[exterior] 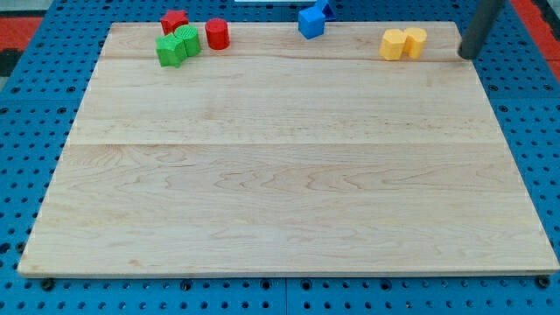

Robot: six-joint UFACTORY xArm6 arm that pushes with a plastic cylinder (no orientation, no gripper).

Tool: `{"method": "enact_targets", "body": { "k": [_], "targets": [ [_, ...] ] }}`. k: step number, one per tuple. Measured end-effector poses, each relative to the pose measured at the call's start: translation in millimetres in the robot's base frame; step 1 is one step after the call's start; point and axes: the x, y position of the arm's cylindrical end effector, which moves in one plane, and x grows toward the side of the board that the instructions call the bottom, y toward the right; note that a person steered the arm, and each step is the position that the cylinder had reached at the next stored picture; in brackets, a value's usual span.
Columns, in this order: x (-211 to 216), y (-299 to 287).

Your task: Push the yellow blocks slightly to the left

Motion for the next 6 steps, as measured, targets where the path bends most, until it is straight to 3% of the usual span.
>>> {"method": "enact_targets", "body": {
  "k": [3,4,6],
  "targets": [
    [-4,-9],
    [-1,-74],
    [6,-84]
  ]
}}
